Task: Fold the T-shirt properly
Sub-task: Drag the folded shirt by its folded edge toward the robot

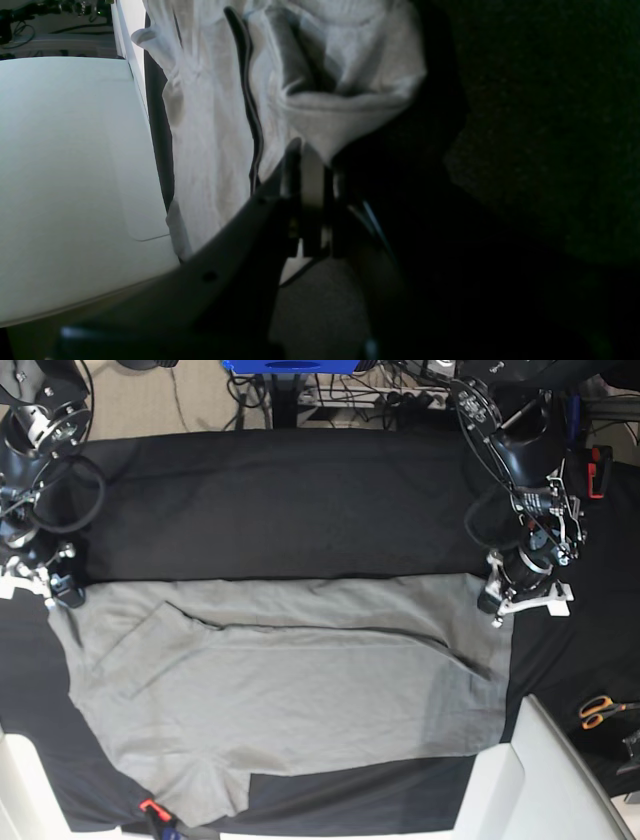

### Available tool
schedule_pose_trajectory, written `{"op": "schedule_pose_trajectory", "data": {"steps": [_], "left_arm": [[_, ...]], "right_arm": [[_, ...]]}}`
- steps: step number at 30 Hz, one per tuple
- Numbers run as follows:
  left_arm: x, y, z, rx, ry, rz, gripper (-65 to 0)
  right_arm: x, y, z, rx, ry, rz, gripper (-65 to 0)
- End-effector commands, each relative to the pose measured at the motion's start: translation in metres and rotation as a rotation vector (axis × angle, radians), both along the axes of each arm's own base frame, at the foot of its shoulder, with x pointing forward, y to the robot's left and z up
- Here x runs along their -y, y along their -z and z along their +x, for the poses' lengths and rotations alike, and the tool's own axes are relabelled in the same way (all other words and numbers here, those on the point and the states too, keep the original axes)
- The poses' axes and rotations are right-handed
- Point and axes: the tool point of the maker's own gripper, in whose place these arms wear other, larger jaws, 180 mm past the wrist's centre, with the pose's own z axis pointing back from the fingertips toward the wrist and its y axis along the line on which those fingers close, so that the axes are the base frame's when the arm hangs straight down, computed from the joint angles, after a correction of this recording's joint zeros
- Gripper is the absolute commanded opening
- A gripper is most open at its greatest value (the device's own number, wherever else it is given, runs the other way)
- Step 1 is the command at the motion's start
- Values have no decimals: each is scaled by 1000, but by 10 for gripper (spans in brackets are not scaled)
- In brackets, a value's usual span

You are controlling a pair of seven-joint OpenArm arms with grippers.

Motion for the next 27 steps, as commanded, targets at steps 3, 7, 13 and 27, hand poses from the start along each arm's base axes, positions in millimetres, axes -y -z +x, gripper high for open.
{"op": "schedule_pose_trajectory", "data": {"steps": [3,7,13,27], "left_arm": [[-6,-13,12,41,-1,13,-650],[3,-15,19,28,90,59,-650],[-3,-28,18,45,135,122,-650],[-7,-43,-42,9,226,238,-650]], "right_arm": [[-6,1,1,-8,-12,17,-648],[-5,0,2,-6,-15,9,-648],[17,-15,-11,6,-34,-94,-648],[40,-26,-58,-57,-113,-232,-648]]}}
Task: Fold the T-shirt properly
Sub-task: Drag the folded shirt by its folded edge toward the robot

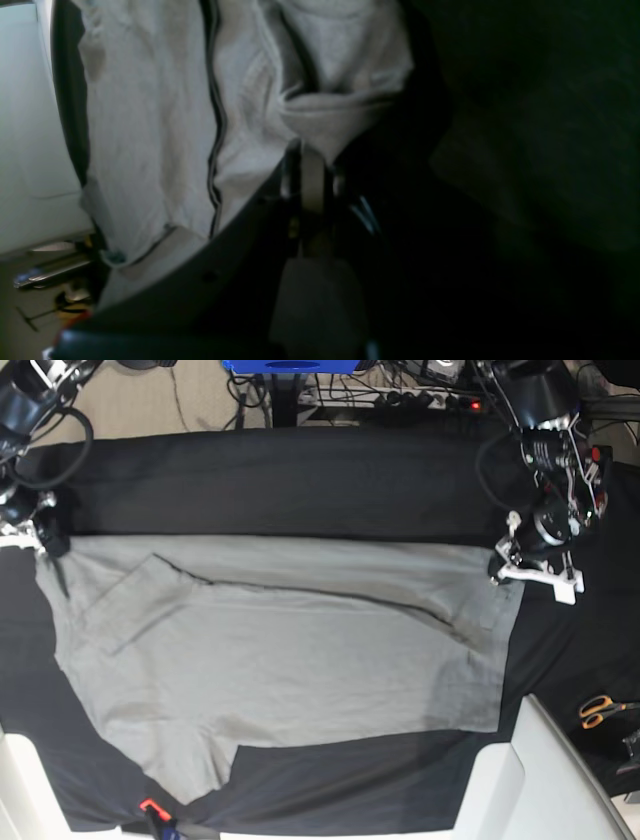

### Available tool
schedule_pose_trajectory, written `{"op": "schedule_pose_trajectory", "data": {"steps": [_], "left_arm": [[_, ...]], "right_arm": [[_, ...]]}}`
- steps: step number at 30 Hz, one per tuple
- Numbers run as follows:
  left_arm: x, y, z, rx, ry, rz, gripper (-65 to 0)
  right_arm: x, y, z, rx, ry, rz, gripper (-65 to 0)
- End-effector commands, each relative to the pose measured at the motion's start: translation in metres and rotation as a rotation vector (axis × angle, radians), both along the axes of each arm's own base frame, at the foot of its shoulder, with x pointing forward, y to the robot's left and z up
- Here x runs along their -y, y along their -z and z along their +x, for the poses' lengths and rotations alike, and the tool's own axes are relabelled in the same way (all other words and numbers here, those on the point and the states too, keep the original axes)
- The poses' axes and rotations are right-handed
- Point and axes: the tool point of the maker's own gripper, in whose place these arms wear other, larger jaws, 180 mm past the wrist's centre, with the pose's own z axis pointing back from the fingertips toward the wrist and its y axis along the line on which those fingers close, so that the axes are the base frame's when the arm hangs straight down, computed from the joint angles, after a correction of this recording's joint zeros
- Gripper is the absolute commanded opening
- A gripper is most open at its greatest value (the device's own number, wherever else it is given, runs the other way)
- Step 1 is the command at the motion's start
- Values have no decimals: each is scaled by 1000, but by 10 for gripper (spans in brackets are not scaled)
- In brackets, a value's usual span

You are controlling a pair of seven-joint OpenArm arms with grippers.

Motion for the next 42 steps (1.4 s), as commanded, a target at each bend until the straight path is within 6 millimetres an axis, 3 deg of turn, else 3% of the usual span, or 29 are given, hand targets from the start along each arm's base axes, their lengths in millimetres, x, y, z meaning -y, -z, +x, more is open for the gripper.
{"op": "schedule_pose_trajectory", "data": {"steps": [1,14,25,31,35,42], "left_arm": [[-8,-13,6,41,-2,26,-650],[-11,7,-59,-70,20,67,-650],[-8,-8,-74,-57,60,119,-650],[-8,-4,-86,-82,63,121,-650],[-7,0,-95,-102,65,119,-650],[-8,4,-106,-125,66,119,-650]], "right_arm": [[16,-17,10,51,3,-44,-648],[-4,-18,-29,-26,-90,-71,-648],[-2,-25,-55,-49,-99,-138,-648],[21,-29,-72,-62,-21,-154,-648],[21,-25,-86,-105,-27,-136,-648],[18,-21,-91,-117,-33,-131,-648]]}}
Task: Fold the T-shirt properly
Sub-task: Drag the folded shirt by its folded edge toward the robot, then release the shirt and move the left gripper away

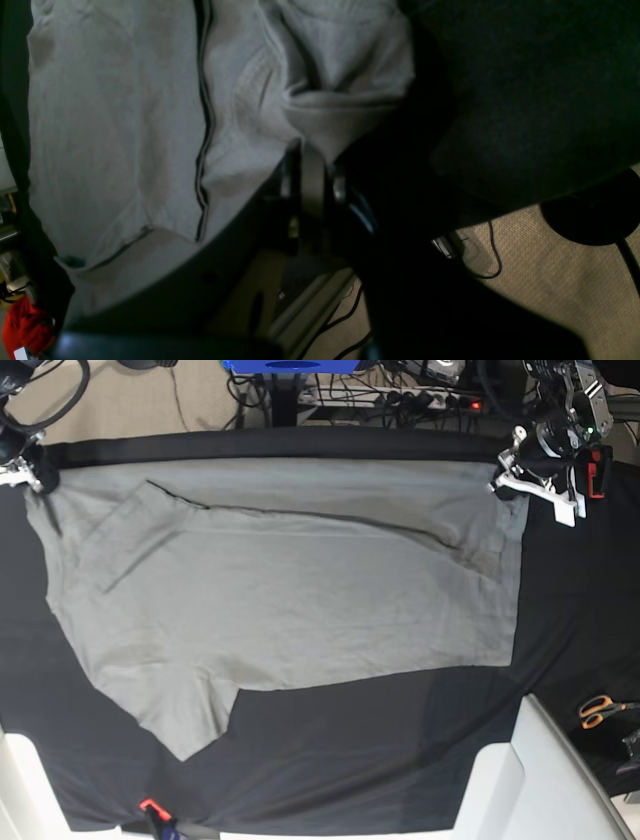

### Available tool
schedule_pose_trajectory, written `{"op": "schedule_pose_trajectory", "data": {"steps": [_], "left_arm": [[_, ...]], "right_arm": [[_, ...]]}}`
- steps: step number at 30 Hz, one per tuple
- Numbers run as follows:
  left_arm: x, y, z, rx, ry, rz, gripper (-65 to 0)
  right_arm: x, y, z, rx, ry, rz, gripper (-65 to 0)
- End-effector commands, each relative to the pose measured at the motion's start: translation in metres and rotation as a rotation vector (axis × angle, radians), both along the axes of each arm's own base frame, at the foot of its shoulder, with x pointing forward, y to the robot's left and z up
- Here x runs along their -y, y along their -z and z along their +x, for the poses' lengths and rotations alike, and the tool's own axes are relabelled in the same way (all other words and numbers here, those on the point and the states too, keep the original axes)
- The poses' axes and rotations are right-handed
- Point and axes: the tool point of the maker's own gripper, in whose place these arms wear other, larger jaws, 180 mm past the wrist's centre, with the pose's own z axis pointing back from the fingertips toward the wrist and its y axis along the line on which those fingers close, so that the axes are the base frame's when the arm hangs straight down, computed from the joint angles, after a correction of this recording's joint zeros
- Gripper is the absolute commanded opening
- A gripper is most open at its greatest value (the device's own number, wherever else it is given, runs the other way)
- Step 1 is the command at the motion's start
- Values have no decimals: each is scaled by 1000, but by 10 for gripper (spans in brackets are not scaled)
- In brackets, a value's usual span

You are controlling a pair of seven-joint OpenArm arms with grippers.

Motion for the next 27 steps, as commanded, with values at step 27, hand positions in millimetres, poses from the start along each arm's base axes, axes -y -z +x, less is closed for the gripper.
{"op": "schedule_pose_trajectory", "data": {"steps": [27], "left_arm": [[-10,8,-18,-37,-26,11,-592]], "right_arm": [[1,1,-14,-10,20,-5,-443]]}}
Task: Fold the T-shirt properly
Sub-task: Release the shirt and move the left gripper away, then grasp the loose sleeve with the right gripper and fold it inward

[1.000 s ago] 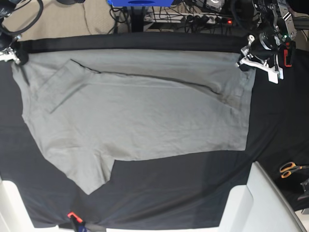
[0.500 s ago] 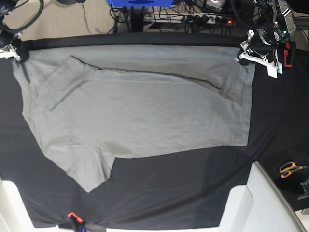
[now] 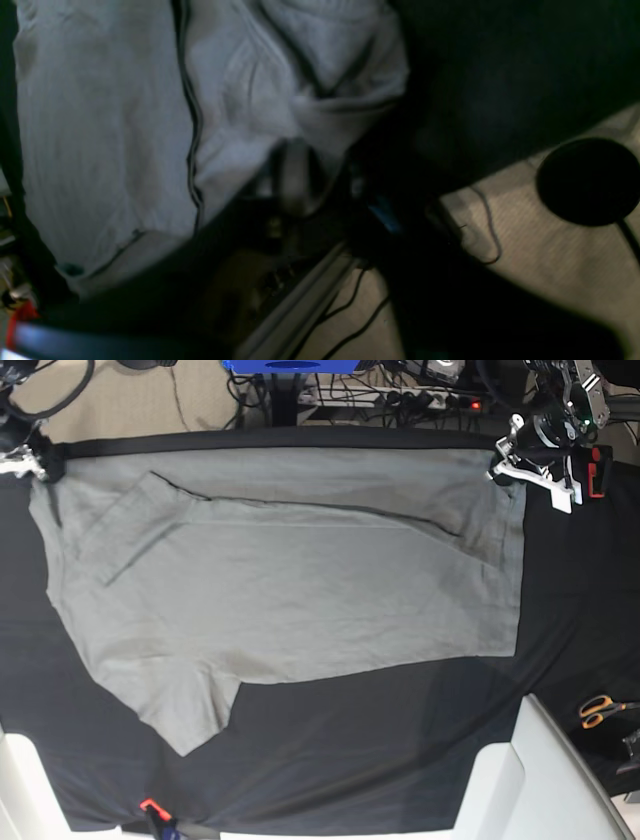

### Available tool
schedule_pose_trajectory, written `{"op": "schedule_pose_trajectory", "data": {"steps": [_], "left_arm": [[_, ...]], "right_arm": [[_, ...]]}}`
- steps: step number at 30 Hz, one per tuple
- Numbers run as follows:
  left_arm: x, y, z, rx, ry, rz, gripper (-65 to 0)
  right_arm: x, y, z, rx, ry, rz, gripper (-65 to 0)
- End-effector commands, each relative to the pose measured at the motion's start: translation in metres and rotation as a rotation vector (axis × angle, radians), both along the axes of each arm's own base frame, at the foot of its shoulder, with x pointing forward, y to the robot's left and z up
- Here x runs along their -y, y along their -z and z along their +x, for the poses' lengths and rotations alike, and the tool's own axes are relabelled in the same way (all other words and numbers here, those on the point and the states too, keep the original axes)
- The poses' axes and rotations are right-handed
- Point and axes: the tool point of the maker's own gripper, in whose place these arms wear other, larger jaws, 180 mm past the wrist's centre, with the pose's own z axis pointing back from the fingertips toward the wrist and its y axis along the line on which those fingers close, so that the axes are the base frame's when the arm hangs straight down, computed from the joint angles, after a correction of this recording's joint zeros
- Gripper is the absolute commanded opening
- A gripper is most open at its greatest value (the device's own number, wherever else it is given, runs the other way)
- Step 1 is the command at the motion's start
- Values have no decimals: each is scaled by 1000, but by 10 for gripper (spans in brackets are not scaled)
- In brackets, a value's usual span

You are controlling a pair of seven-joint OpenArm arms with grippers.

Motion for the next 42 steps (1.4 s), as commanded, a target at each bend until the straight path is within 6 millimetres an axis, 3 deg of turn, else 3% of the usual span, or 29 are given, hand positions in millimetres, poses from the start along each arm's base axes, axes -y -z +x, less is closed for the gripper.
{"op": "schedule_pose_trajectory", "data": {"steps": [1,4,8,13,17,20,22,23,24,26,27,30,35,39,42], "left_arm": [[-8,-6,1,16,-3,26,-523],[-17,-7,-9,5,-33,36,-364],[-42,-16,-16,26,-113,71,-211],[-86,-49,-22,86,-202,169,-166],[-118,-101,-10,197,-235,289,-168],[-117,-139,12,283,-178,358,-171],[-97,-150,28,312,-105,357,-197],[-79,-147,35,302,-49,333,-253],[-61,-141,41,287,4,302,-347],[-34,-129,48,274,69,249,-606],[-26,-122,50,263,84,226,-650],[-13,-111,57,256,105,185,-650],[-27,-107,73,254,96,188,-650],[-38,-114,77,259,113,223,-650],[-41,-115,74,252,113,232,-650]], "right_arm": [[10,-9,3,28,3,-28,-380],[10,-9,3,28,5,-27,-251],[11,-9,4,33,7,-32,-233],[27,-18,4,49,37,-70,-233],[56,-58,14,119,53,-208,-233],[67,-94,34,181,-4,-316,-233],[58,-104,52,209,-69,-338,-233],[49,-103,60,217,-103,-334,-233],[43,-102,65,224,-125,-326,-233],[29,-101,76,235,-171,-312,-233],[24,-100,81,241,-187,-304,-236],[2,-101,104,272,-257,-283,-323],[-16,-121,165,383,-371,-300,-650],[-7,-120,216,451,-361,-282,-624],[4,-100,245,436,-349,-257,-614]]}}
